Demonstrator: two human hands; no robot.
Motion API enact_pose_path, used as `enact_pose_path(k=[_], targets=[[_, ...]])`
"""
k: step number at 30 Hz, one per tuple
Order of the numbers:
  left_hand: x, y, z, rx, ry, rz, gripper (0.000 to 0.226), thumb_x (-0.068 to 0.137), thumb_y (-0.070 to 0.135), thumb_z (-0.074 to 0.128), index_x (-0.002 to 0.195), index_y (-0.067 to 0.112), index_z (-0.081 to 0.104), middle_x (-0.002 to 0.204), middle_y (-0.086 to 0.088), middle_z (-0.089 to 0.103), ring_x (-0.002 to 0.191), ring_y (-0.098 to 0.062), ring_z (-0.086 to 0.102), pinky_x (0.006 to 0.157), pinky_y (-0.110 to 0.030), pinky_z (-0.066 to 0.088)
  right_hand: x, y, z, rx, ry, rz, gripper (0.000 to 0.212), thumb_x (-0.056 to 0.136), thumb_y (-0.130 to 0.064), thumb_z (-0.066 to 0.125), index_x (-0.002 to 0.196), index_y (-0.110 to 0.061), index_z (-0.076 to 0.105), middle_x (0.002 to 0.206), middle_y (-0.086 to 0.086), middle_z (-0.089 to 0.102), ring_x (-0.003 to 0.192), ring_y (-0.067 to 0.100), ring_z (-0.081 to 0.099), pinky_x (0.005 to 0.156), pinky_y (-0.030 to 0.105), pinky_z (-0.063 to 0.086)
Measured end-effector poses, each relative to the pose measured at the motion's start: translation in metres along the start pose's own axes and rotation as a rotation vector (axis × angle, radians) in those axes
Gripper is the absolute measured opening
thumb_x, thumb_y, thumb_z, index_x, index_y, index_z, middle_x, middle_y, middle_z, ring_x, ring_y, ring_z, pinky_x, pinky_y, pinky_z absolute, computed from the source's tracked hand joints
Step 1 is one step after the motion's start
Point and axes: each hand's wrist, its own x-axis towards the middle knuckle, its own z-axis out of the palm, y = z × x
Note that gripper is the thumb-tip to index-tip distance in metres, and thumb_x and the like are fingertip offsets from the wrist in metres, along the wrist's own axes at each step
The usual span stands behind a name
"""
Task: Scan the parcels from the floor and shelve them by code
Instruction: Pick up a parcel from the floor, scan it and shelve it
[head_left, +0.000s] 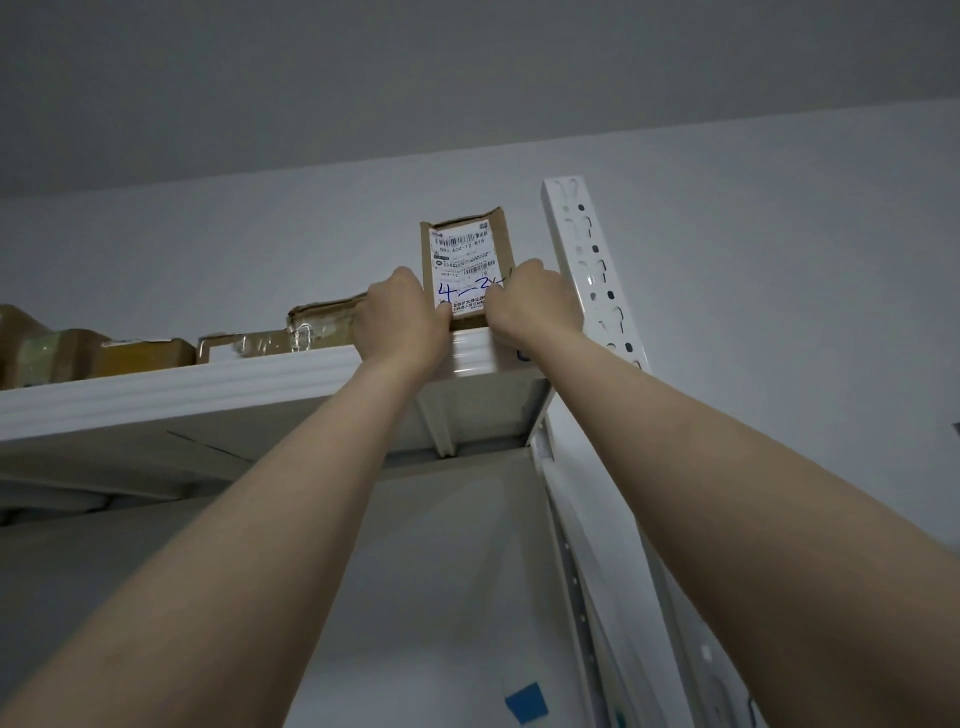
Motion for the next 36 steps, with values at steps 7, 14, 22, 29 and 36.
enact_pose_path(k=[7,14,22,29,36], targets=[[0.009,-0.006,0.001,-0.012,-0.015,-0.017,0.014,0.087,0.010,0.069,0.101,0.008,0.070,0.109,-0.012,0.069,0.099,-0.034,0.066,0.070,-0.034,0.046,-0.003,-0.004,0.002,-0.155,-0.063,-0.042,0.008,0.093,-0.020,0.051,0.100,-0.018,0.048,0.121,0.008,0.061,0.109,0.031,0.058,0.087,0.034,0.044],[-0.007,-0.012,-0.004,-0.078,-0.001,0.015,0.017,0.085,0.013,0.061,0.093,0.004,0.073,0.098,-0.016,0.072,0.093,-0.036,0.066,0.067,-0.033,0.048,-0.006,-0.006,0.008,-0.243,-0.103,-0.032,0.009,0.093,-0.023,0.049,0.101,-0.018,0.051,0.121,0.006,0.063,0.117,0.030,0.057,0.109,0.043,0.027],[-0.052,-0.025,-0.012,-0.241,0.046,0.261,0.021,0.089,0.018,0.060,0.107,0.010,0.066,0.118,-0.009,0.058,0.112,-0.026,0.053,0.072,-0.033,0.038,-0.057,-0.009,0.013,-0.367,0.186,-0.181,0.035,0.094,-0.030,0.049,0.124,-0.014,0.056,0.126,0.006,0.060,0.131,0.027,0.039,0.113,0.048,0.027],[-0.182,-0.072,-0.008,-0.506,-0.140,0.326,0.017,0.088,0.020,0.059,0.098,0.008,0.066,0.105,-0.010,0.062,0.099,-0.028,0.056,0.072,-0.034,0.040,-0.203,0.028,0.012,-0.364,0.160,-0.063,0.044,0.087,-0.025,0.055,0.130,-0.017,0.053,0.131,0.003,0.059,0.128,0.025,0.044,0.108,0.041,0.030],[-0.450,-0.091,-0.027,-0.694,-0.901,0.043,0.021,0.096,0.026,0.057,0.114,0.015,0.062,0.119,0.000,0.060,0.100,-0.019,0.060,0.084,-0.034,0.049,-0.474,0.106,-0.002,-0.449,0.032,0.546,0.043,0.088,-0.014,0.052,0.131,-0.019,0.052,0.131,0.001,0.059,0.125,0.025,0.045,0.100,0.039,0.032]])
